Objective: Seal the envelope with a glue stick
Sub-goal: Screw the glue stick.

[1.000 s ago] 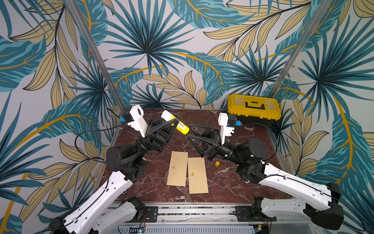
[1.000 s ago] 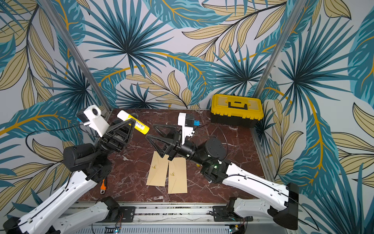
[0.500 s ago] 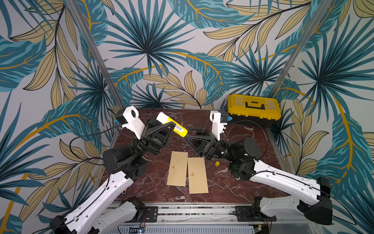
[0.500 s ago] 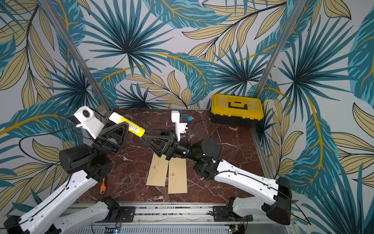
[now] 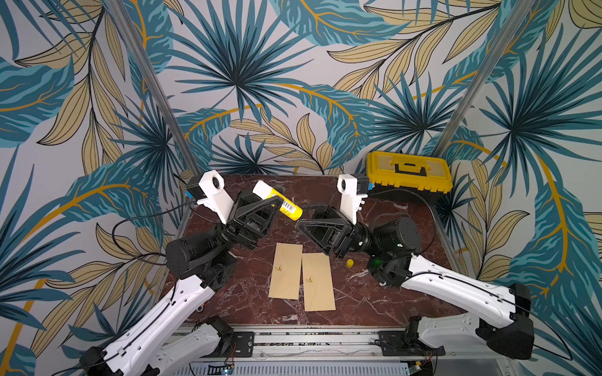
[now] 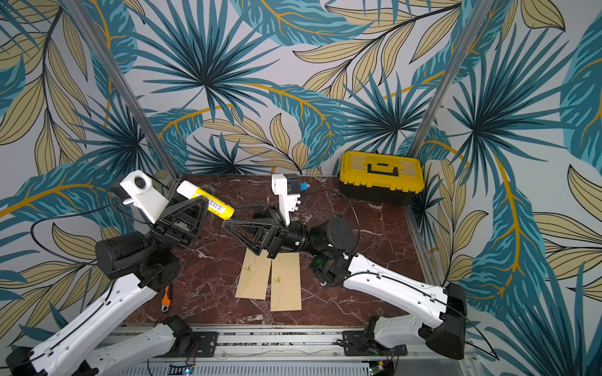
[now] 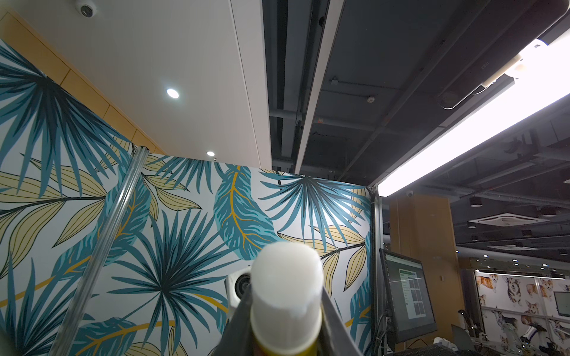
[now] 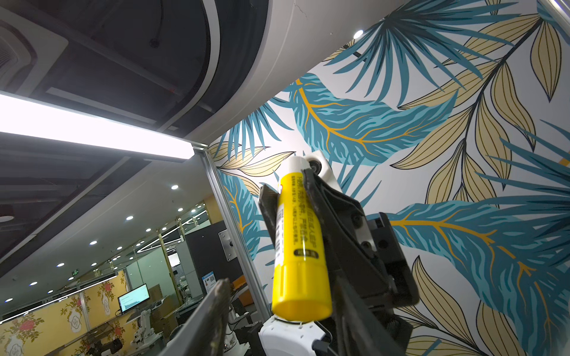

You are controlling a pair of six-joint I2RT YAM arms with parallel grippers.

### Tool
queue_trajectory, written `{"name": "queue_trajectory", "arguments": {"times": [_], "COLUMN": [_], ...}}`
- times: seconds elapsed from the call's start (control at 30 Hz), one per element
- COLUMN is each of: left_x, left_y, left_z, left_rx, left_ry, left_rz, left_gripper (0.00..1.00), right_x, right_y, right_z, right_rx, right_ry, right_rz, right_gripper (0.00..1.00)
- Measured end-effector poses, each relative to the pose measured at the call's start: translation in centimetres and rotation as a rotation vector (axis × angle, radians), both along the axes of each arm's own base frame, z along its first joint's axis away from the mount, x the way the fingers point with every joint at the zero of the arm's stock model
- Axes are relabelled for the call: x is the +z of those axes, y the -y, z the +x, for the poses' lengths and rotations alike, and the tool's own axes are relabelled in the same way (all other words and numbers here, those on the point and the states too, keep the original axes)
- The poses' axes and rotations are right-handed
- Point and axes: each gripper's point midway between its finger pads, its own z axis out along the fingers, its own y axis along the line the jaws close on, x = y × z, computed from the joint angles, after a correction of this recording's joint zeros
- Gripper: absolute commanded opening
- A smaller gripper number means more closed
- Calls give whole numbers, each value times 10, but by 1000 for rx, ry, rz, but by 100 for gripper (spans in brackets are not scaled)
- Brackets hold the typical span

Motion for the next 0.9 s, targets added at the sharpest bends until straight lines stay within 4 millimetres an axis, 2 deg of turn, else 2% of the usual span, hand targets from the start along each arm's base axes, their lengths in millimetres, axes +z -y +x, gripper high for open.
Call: {"name": "queue_trajectory", "arguments": {"times": [0.43, 0.67, 0.9], "left_x": [1, -7, -12], "left_y": [0, 2, -2], "left_z": [0, 10, 18], "left_rx": [3, 28, 72], "left_ry": [-1, -45, -85], "left_rz": [-4, 10, -2], "left_gripper": [0, 0, 0], "right_x": [-2, -10, -18], "right_y": [0, 5, 0], "right_z": [10, 16, 22], "right_rx": [-56, -233, -500], "right_ry": [-29, 123, 535], "right_rz": [-4, -93, -226], "right_gripper": [9, 7, 7]}}
